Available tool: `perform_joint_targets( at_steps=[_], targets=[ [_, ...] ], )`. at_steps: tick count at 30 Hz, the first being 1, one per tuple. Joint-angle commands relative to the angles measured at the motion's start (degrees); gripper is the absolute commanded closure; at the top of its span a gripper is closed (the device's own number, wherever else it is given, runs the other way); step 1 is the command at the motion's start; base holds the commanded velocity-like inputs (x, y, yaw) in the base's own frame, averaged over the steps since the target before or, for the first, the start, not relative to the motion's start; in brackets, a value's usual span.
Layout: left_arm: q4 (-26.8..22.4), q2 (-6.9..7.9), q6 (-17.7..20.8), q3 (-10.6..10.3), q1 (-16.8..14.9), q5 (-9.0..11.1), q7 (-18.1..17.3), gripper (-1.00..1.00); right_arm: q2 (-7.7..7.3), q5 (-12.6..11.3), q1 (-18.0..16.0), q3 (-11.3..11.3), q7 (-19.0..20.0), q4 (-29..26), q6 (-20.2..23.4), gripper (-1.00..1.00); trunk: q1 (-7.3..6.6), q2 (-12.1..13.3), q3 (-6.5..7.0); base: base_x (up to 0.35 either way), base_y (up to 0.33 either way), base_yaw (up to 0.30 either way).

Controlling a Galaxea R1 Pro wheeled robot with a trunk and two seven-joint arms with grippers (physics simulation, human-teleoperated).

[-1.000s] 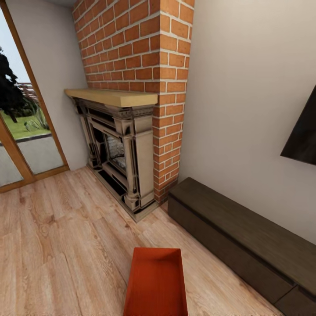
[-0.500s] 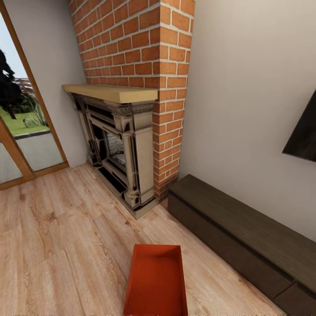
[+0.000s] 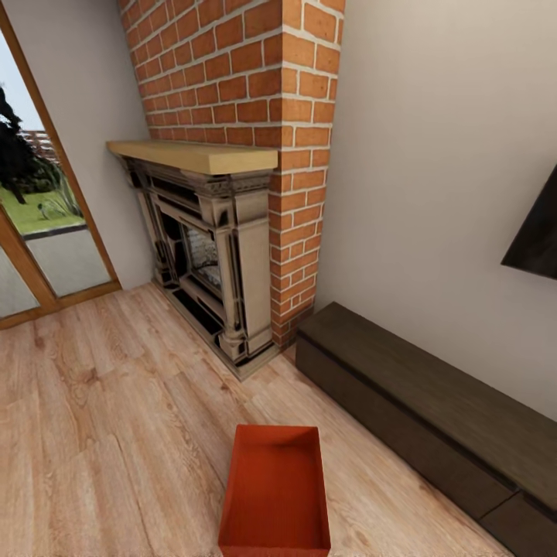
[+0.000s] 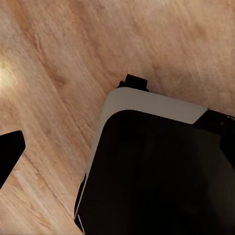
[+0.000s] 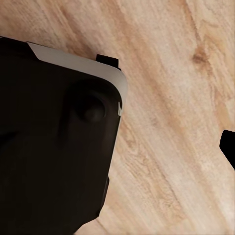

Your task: Move the two storage containers from the living room to the garage. In the garage, place one container on the floor and stack the other container on top of it (either order is fine).

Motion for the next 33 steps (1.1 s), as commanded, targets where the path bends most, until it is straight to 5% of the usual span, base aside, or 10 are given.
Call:
perform_joint_targets(
  at_steps=[1,33],
  targets=[
    [-0.01,0.0,-0.11,-0.49,-0.02,0.47,0.15,-1.0,0.02,-0.18,-0.06,0.43,-0.15,0.16,-0.31,-1.0,0.0,-0.04,-0.15,0.0,0.0,0.0],
    [-0.01,-0.01,-0.11,-0.49,-0.02,0.47,0.15,-1.0,0.02,-0.27,-0.06,0.43,-0.15,0.16,-0.26,-1.0,0.0,-0.04,-3.07,0.0,0.0,0.0]
  ],
)
